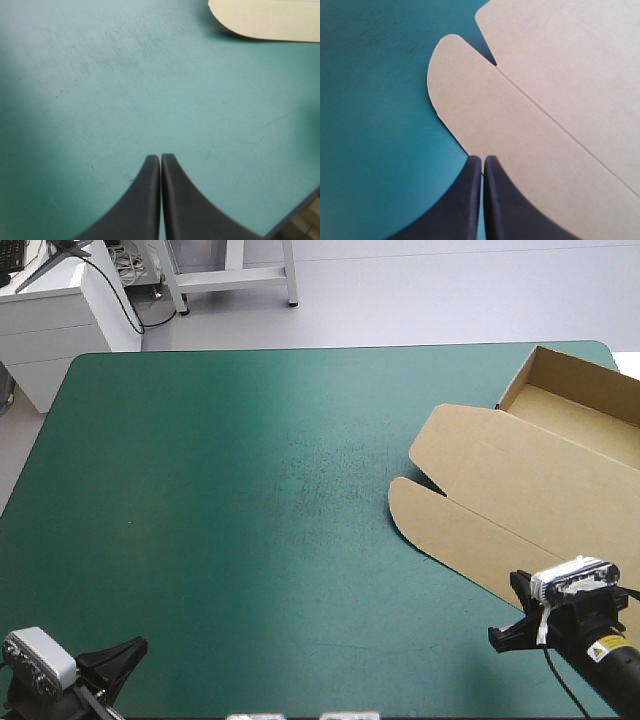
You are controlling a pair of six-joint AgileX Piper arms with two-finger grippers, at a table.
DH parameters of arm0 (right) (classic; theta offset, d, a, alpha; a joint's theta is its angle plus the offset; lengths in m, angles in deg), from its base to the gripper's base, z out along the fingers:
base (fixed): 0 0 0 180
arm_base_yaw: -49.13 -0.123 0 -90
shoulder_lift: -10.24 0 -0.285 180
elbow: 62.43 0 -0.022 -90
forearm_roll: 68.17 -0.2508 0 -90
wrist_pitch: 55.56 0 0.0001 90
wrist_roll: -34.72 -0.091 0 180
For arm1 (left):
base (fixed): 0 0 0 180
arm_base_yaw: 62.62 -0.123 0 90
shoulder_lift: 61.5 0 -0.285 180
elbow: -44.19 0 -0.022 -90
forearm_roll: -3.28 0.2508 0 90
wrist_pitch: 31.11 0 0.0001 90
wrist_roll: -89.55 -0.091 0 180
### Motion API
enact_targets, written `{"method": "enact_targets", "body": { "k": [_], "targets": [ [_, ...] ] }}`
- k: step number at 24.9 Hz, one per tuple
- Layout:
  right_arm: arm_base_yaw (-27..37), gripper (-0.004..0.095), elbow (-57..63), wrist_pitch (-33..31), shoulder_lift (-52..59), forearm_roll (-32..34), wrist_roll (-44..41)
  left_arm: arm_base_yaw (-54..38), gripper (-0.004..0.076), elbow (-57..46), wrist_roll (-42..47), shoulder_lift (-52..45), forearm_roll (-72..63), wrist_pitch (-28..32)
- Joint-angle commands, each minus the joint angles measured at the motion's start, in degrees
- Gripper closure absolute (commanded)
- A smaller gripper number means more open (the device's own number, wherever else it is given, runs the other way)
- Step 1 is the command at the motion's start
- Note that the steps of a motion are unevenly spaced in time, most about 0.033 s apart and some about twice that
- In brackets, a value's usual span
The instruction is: Fold the box
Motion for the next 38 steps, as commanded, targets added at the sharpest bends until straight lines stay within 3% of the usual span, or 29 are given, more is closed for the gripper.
{"method": "enact_targets", "body": {
  "k": [1, 15, 38],
  "targets": [
    [-0.16, 0.0908, 1.68, 4.74, 4.96, -0.68, -1.89, 0.20, 0.0732, -0.26, -0.68, -1.72, -1.87, 5.60],
    [-0.16, 0.0908, 5.08, 5.30, 19.49, 8.10, -13.54, 0.20, 0.0732, -2.00, -0.89, -5.20, -2.15, 5.95],
    [-0.16, 0.0917, 5.08, 5.42, 19.62, 7.99, -13.66, 0.20, 0.0732, -2.09, -0.60, -5.20, -2.44, 6.15]
  ]
}}
